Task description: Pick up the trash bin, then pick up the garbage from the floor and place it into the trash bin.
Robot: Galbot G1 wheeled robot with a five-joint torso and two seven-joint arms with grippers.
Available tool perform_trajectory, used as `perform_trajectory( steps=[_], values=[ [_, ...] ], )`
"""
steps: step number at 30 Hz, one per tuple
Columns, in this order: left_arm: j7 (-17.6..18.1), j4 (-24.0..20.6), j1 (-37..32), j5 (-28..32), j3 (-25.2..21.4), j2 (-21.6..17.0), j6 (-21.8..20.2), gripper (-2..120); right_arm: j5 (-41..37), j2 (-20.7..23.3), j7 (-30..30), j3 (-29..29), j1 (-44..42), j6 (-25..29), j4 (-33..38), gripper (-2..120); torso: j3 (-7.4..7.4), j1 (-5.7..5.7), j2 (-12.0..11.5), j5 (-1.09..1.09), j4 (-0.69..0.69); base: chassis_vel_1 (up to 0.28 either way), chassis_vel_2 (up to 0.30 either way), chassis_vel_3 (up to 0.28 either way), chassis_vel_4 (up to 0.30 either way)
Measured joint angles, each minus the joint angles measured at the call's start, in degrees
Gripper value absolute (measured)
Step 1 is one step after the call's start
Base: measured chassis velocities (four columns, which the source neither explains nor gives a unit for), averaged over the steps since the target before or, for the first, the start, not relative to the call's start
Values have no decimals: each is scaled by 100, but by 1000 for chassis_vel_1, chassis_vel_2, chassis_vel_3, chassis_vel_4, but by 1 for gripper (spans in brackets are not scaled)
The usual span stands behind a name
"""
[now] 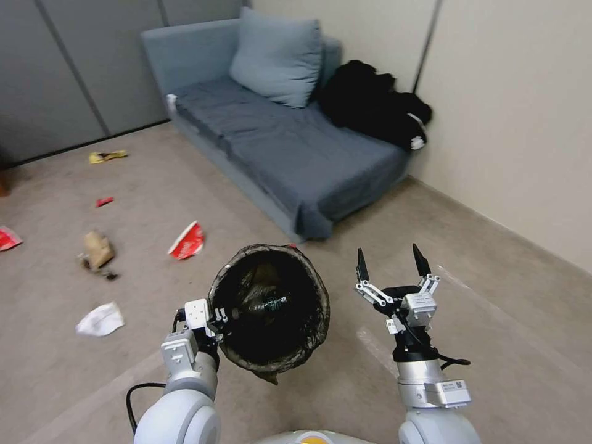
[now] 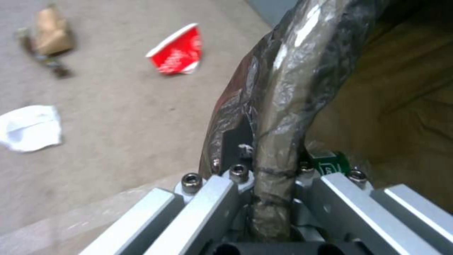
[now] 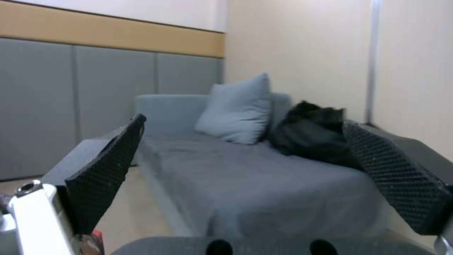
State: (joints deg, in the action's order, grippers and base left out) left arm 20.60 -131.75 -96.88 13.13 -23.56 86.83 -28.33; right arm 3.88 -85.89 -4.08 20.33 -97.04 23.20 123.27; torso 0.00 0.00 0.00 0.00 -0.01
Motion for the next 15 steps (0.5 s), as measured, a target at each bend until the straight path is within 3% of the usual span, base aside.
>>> perform_trajectory(
  steps=[15],
  values=[
    [-2,0,22,-2,5,6,1,0,12,6,7,-64,7,10,4,100,0,0,0,0,0,128,127,132,121]
  ],
)
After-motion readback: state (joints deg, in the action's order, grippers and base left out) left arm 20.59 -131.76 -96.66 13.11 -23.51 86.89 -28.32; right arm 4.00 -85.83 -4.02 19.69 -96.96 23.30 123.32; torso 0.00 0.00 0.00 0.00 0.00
